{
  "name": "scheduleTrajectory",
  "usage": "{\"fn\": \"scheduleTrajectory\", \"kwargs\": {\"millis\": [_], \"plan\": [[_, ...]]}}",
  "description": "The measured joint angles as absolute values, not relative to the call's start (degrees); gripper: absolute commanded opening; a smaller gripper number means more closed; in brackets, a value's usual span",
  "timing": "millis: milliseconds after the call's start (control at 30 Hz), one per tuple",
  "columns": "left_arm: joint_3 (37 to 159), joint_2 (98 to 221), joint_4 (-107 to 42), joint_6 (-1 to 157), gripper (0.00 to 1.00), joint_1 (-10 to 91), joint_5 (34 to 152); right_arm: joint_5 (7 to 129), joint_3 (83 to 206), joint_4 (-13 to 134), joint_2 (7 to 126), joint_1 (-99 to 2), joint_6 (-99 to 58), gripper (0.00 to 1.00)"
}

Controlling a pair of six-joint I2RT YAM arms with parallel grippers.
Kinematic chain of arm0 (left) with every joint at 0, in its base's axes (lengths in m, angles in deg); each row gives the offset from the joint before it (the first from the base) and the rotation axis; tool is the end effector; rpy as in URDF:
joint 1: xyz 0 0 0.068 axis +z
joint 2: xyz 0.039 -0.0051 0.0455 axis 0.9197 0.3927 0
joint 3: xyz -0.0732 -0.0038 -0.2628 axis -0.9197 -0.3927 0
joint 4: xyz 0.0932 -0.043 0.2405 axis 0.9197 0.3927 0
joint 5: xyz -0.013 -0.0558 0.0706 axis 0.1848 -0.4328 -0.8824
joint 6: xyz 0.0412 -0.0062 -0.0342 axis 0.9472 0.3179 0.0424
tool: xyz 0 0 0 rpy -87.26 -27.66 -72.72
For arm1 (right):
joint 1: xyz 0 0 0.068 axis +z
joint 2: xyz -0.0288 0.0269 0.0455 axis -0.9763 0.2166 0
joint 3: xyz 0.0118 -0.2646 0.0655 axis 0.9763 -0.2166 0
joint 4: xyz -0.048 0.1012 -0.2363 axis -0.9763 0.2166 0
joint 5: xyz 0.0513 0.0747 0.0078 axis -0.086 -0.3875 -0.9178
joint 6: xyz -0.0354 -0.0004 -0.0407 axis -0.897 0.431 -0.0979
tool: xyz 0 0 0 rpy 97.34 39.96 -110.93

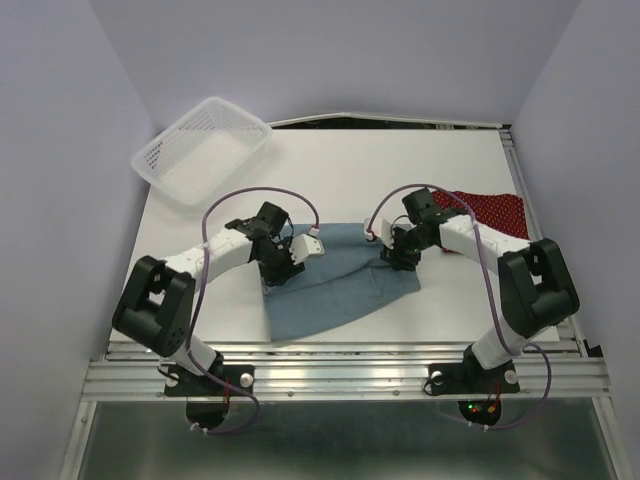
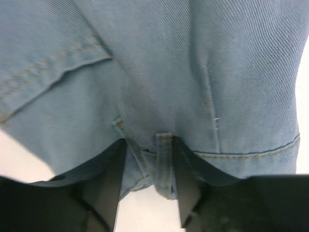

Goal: Fold and stack the skirts
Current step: Fold the skirt

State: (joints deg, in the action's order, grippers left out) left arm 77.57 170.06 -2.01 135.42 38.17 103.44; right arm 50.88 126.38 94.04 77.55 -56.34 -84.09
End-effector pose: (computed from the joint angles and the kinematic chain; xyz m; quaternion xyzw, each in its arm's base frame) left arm 0.2458 -0.1476 0.1947 0.6102 0.7400 -0.1205 0.2560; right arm 0.2778 0.1235 0.1894 -0.6360 0.7197 0.1452 0.2376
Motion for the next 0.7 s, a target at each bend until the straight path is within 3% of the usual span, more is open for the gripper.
{"fn": "scheduleTrajectory", "kwargs": {"millis": [133, 367, 700], "plan": [[79.5, 177.4, -3.0, 135.5, 0.45, 40.2, 102.8, 54.9, 124.3, 89.4, 79.8, -56.4, -83.6, 0.34], [97.6, 191.5, -3.1, 137.5, 0.47, 51.3, 103.9, 56.7, 125.1, 85.7, 81.2, -56.1, -80.4, 0.31], [101.6, 183.9, 5.1, 144.6, 0.52, 52.6, 105.2, 58.6, 128.1, 85.5, 82.9, -55.9, -76.3, 0.36]]}}
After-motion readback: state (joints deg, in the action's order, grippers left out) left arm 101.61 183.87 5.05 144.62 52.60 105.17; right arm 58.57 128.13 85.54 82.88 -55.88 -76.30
